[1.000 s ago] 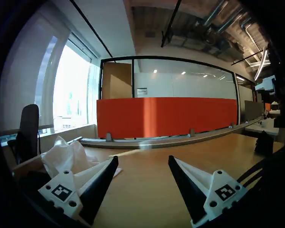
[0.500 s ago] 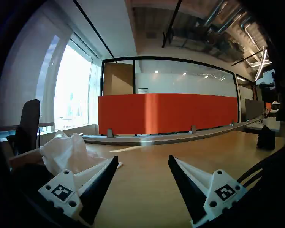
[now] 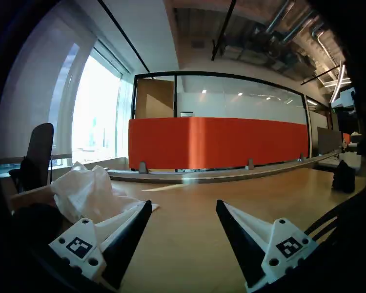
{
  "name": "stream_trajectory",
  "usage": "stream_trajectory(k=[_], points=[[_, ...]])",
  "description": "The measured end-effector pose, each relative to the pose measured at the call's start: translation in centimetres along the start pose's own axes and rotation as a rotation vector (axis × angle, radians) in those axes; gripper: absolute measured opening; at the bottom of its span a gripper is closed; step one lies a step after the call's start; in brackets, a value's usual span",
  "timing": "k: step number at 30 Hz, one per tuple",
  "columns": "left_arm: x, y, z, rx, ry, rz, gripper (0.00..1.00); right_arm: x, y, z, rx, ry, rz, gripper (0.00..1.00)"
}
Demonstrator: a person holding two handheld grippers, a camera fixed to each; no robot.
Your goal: Fold towel
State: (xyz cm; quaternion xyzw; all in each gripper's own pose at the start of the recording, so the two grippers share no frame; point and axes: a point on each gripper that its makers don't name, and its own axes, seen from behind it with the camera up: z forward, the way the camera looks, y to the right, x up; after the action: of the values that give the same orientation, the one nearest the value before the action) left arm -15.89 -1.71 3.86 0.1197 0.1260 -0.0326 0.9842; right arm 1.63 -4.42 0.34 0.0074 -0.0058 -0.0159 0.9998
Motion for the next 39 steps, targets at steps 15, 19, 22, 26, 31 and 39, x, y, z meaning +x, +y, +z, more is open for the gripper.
stream_trajectory(k=[15, 19, 22, 26, 31, 39], points=[[-0.5, 0.0, 0.2, 0.004, -0.020, 0.000, 0.98, -0.5, 0.8, 0.2, -0.004, -0.008, -0.001, 1.00], [-0.5, 0.0, 0.2, 0.004, -0.020, 0.000, 0.98, -0.5, 1.1, 0.2, -0.007, -0.007, 0.002, 1.00], [-0.5, 0.1, 0.3, 0.004, -0.020, 0.000, 0.98, -0.6, 1.3, 0.2, -0.007, -0.007, 0.004, 1.00], [-0.6, 0.1, 0.3, 0.004, -0.021, -0.001, 0.98, -0.9, 1.5, 0.3, -0.006, -0.008, 0.005, 1.00], [-0.6, 0.0, 0.3, 0.004, -0.022, -0.001, 0.98, -1.0, 1.5, 0.4, -0.004, -0.009, 0.004, 1.00], [-0.7, -0.1, 0.4, 0.005, -0.023, -0.001, 0.98, -0.8, 1.8, 0.4, -0.001, -0.007, 0.002, 1.00]])
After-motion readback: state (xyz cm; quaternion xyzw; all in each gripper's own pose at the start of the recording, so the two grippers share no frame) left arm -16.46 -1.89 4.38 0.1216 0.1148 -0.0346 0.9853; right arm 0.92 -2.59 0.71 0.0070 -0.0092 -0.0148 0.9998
